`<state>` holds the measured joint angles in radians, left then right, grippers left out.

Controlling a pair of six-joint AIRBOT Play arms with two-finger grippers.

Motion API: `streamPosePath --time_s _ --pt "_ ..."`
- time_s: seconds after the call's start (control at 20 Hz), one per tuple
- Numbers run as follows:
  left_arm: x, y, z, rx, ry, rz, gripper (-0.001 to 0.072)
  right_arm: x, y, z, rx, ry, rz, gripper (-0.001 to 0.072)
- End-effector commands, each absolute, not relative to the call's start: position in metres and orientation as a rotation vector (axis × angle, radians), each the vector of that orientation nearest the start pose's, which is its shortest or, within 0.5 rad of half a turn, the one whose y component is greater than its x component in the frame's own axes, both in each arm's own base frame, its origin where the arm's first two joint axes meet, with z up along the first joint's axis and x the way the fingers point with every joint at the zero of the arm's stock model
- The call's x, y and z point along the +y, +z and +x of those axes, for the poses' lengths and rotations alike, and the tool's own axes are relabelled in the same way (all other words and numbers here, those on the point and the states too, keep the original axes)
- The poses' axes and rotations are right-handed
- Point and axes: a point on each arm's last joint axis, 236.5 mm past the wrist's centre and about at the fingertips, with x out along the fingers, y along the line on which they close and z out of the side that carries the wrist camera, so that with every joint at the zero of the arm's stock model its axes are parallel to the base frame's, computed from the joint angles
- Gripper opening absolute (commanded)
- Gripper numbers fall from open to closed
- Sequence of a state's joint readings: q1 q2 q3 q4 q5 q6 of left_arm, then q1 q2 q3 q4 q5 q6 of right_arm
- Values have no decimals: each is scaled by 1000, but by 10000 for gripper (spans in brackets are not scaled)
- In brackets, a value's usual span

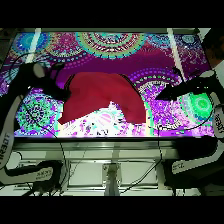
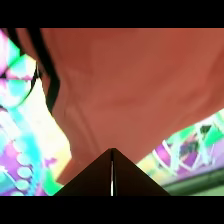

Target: Fold the clothes and pants, and hang the long-sleeved shirts on hangers.

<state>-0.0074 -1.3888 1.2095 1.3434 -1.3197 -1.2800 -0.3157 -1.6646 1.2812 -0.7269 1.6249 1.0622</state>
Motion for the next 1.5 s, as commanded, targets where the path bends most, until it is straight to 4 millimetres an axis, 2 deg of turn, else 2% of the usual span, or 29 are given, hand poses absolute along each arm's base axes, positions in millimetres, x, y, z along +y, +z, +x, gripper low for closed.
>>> streamPosePath --time_s 0.0,0.05,0.1,0.15,0.2,0.25,0.3,0.4,0.7,1.05,1.1,1.25,1.35,1.45 --pt "-38 -41 315 1441 -437 -324 14 70 -28 358 1486 755 720 12" --pt "-32 -46 311 1436 -422 -402 15 68 -32 358 1490 738 705 50" --pt "-26 -50 309 1423 -413 -445 19 65 -35 356 1505 724 693 171" --pt "-18 -54 306 1417 -421 -442 40 62 -38 354 1524 706 685 330" --pt "-13 -56 305 1404 -451 -404 171 58 -43 350 1557 676 674 387" --pt "-11 -56 306 1392 -469 -381 368 53 -48 346 1584 647 662 386" --pt "-11 -56 306 1392 -471 -379 414 50 -51 343 1601 634 645 386" --pt "-14 -58 305 1379 -518 -328 415 48 -52 342 1606 630 637 387" --pt "-15 -78 304 1419 -537 -342 414 49 -52 341 1609 633 638 387" --pt "-35 -92 299 1478 -593 -344 398 44 -56 335 1640 623 608 386" --pt "-38 -92 299 1477 -601 -341 328 44 -56 335 1642 624 610 386" --pt "-51 -83 296 1478 -646 -391 14 46 -61 330 1669 634 621 386" --pt "-70 -64 287 1490 -740 -482 16 53 -68 322 1713 658 634 386" --pt "-96 -26 284 1456 -878 -618 15 62 -74 318 1750 682 629 386"
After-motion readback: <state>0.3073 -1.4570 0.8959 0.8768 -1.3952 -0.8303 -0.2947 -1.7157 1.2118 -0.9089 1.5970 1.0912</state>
